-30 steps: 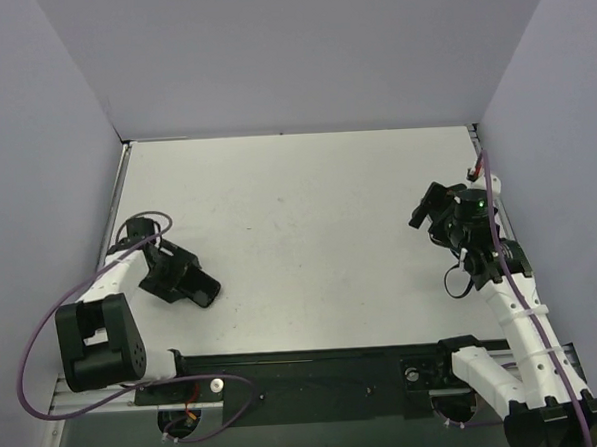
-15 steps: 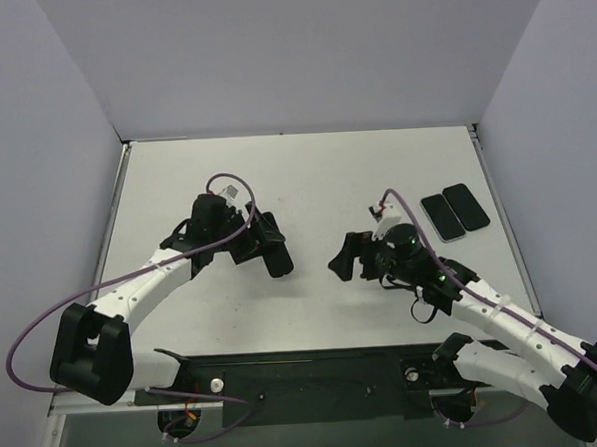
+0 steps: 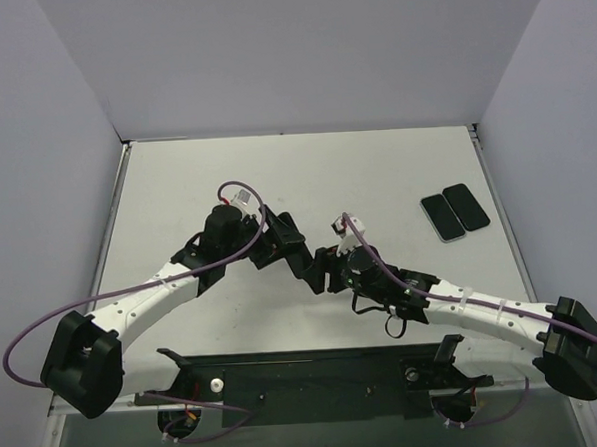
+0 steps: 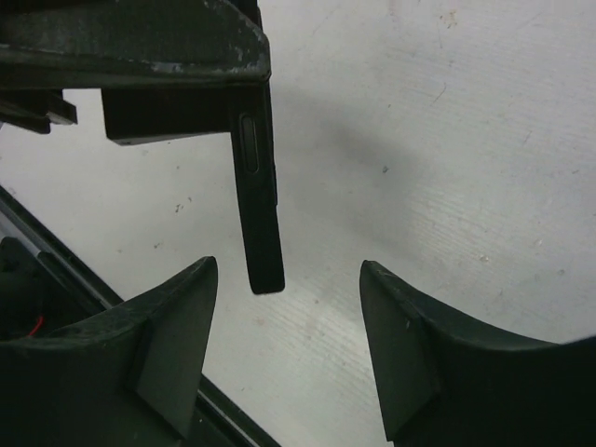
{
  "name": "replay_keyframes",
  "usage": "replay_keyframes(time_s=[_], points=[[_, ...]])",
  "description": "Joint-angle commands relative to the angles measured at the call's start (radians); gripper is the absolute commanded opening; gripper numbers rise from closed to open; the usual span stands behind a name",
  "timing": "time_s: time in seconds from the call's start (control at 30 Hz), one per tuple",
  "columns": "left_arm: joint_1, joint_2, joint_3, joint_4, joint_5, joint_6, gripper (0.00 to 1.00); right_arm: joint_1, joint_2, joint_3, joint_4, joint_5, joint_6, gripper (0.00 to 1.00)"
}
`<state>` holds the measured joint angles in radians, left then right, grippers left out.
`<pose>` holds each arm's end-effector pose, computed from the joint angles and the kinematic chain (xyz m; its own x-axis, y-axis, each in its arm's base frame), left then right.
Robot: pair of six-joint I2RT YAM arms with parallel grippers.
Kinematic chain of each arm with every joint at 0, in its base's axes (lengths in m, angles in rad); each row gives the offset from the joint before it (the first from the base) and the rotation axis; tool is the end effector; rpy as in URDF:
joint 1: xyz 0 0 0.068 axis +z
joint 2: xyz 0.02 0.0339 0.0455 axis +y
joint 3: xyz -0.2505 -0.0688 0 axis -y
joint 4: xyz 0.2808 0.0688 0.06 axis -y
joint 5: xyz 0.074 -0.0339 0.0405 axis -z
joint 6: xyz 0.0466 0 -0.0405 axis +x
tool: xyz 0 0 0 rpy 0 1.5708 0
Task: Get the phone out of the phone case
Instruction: Pick up the phone at the center of the board.
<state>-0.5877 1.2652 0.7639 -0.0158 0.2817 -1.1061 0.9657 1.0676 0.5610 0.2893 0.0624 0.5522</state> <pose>0.2616 -0.1898 0.2114 -0.8403 -0.4720 -0.2667 -0.0390 0.5432 -0.8387 0.1682 0.2381 0.2232 -0.5168 0.1731 -0.8384 -0.6050 0.6190 0.5008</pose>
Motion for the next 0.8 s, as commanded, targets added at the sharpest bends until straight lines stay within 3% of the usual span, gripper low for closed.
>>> replay_keyframes(time_s=[0.0,0.1,0.3,0.37,0.43,0.5,0.57,0.6,0.77], points=[[-0.03,-0.061,0.014,0.131,-0.027,-0.06,0.0,0.036,0.049,0.071,0.09,0.157,-0.005,0.54],[-0.044,-0.073,0.012,0.119,-0.051,-0.067,0.0,0.062,0.068,0.077,0.1,0.198,-0.003,0.43],[-0.075,-0.082,0.011,0.119,-0.09,-0.078,0.0,0.079,0.129,0.111,0.082,0.22,-0.006,0.34],[-0.084,-0.081,0.014,0.122,-0.096,-0.075,0.0,0.079,0.132,0.112,0.091,0.214,-0.006,0.23],[-0.089,-0.081,0.014,0.12,-0.092,-0.066,0.0,0.079,0.132,0.119,0.09,0.2,-0.012,0.0],[-0.089,-0.082,0.017,0.113,-0.087,-0.054,0.01,0.079,0.111,0.109,0.103,0.177,-0.026,0.0],[-0.083,-0.093,0.034,0.071,-0.069,-0.019,0.38,0.077,0.066,0.056,0.149,0.16,-0.041,0.0],[-0.083,-0.102,0.047,0.05,-0.056,0.004,0.83,0.071,0.049,0.041,0.177,0.162,-0.034,0.0],[-0.075,-0.197,0.084,0.083,-0.026,0.143,0.87,0.005,-0.041,-0.019,0.218,0.022,0.023,0.0]])
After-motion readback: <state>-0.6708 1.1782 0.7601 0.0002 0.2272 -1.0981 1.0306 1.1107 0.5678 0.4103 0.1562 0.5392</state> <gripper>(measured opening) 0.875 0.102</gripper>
